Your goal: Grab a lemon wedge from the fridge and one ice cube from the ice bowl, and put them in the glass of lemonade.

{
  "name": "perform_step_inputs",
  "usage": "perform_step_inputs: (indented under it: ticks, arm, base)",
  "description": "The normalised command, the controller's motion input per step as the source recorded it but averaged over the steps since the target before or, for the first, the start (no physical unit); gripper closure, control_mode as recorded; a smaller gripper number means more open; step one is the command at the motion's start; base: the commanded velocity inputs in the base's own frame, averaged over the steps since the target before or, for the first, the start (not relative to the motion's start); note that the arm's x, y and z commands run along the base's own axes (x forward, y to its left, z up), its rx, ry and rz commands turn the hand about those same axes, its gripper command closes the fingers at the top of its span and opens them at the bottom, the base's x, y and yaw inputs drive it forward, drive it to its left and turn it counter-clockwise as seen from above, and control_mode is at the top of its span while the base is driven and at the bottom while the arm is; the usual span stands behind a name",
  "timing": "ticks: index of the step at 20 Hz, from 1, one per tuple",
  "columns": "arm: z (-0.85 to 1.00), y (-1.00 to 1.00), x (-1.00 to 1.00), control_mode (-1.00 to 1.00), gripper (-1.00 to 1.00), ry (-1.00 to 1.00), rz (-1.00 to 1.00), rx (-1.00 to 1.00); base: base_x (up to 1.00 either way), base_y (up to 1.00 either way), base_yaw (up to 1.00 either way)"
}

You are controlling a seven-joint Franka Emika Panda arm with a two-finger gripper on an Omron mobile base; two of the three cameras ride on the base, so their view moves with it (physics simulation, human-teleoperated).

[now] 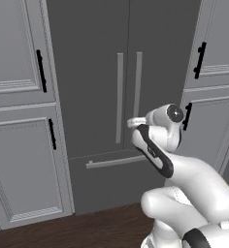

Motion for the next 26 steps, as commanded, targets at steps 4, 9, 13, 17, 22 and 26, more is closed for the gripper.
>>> perform_step_inputs:
  ticks: [4,9,13,17,22,26]
  arm:
    - [0.88,0.04,0.26,-1.0,-1.0,-0.04,-0.07,0.03]
    - [0.84,0.14,0.18,-1.0,-1.0,0.0,-0.04,0.0]
    - [0.52,0.04,0.27,-1.0,-1.0,0.0,0.0,0.0]
    - [0.17,0.0,0.61,-1.0,-1.0,0.0,0.11,0.01]
    - [0.01,0.01,0.62,-1.0,-1.0,0.01,0.12,0.0]
    - [-0.05,0.0,0.61,-1.0,-1.0,0.0,0.0,0.0]
  base:
    - [0.0,0.0,0.0]
    - [0.0,0.0,0.0]
    - [0.0,0.0,0.0]
    - [0.0,0.0,0.0]
    - [0.0,0.0,0.0]
    - [0.0,0.0,0.0]
